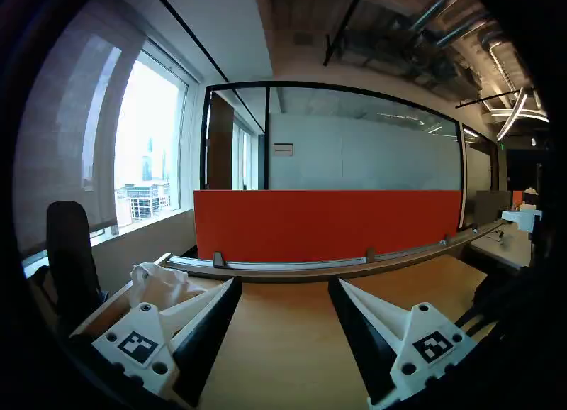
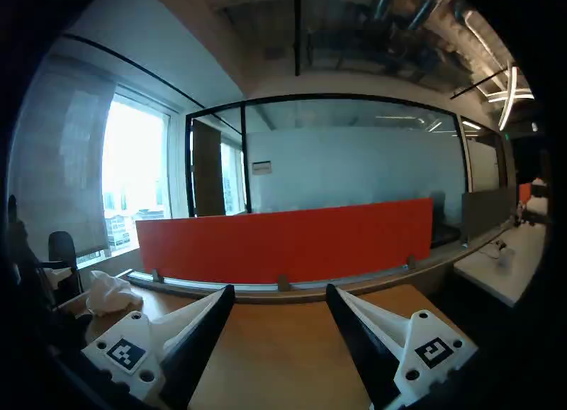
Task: Fold towel
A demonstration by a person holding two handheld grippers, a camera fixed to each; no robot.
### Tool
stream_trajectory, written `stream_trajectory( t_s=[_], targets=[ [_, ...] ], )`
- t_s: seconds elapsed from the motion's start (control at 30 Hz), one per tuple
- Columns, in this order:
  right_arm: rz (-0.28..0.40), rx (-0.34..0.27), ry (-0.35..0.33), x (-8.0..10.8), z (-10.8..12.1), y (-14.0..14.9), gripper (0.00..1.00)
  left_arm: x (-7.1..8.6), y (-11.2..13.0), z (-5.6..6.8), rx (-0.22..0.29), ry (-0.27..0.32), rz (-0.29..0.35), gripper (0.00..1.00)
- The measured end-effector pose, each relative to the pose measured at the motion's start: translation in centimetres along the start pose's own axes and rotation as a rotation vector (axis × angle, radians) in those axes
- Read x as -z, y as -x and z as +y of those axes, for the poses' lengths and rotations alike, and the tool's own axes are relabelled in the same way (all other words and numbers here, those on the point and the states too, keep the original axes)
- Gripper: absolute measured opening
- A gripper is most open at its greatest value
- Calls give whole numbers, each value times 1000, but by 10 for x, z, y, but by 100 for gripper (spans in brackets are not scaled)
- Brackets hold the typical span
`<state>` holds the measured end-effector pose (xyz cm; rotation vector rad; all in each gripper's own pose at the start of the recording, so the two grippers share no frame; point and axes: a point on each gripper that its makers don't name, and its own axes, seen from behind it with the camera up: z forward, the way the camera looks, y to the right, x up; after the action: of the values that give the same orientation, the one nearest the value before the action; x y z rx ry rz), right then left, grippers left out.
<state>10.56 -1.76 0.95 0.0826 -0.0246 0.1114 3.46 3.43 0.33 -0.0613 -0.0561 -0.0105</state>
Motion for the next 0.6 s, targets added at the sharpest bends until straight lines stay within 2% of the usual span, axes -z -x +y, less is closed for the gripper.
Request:
stream_trajectory(
  t_s=[0.17, 0.6],
  targets=[
    [1, 5, 0, 0, -4, -2, 99, -2, 4, 1, -1, 4, 7, 90],
    [10, 42, 6, 4, -20, -6, 99, -8, 26, -9, -31, -8, 30, 89]
  ],
)
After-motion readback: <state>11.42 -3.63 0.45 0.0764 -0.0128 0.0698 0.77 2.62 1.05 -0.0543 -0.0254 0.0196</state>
